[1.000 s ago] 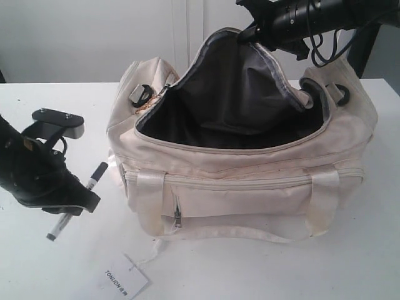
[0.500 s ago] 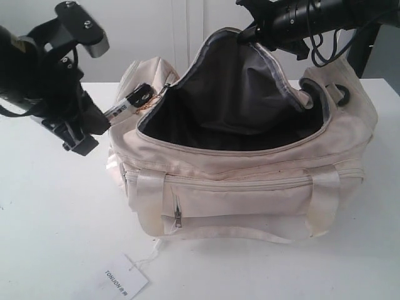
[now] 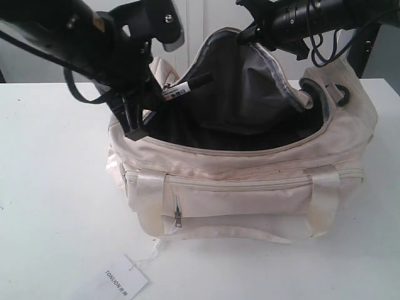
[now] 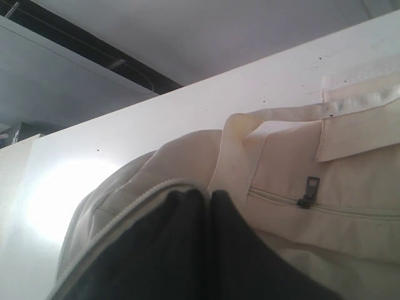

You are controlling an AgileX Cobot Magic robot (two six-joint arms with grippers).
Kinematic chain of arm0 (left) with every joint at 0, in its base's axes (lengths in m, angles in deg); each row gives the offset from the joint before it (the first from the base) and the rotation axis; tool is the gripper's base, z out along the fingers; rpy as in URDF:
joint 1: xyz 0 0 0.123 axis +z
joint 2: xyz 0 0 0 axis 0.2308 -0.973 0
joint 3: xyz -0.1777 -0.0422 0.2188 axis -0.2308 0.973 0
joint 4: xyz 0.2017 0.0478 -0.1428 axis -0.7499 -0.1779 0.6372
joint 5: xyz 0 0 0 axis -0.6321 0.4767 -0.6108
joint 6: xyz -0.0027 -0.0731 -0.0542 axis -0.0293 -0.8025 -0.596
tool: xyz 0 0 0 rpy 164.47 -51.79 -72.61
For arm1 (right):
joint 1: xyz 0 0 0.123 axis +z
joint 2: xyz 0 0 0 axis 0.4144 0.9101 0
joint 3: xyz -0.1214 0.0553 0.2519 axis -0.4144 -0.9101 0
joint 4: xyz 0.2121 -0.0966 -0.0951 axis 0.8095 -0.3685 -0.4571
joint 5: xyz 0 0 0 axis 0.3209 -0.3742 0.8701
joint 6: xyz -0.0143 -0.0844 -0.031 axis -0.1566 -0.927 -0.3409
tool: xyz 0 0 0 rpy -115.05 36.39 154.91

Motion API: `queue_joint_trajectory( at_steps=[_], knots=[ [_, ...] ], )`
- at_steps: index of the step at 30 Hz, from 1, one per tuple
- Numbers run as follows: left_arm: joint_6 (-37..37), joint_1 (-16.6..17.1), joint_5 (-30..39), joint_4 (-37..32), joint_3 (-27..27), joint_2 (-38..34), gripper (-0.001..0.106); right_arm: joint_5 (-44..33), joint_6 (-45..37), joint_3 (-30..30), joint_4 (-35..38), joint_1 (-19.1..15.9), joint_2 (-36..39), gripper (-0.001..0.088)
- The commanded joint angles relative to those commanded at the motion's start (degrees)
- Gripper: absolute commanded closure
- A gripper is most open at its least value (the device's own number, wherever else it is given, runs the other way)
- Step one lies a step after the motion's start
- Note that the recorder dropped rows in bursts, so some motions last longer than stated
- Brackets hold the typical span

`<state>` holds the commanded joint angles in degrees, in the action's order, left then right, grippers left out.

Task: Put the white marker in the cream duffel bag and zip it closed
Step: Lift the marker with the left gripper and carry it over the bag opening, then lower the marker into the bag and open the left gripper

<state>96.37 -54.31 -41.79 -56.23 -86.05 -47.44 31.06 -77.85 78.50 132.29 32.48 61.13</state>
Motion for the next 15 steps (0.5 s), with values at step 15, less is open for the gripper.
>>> queue_joint_trajectory(
  at_steps=[15],
  knots=[
    [0.0,-8.3,-4.6,-14.7,-9.7,-12.3,0.105,0.0,0.0,0.0,0.0,0.0,0.0,0.0868]
  ],
)
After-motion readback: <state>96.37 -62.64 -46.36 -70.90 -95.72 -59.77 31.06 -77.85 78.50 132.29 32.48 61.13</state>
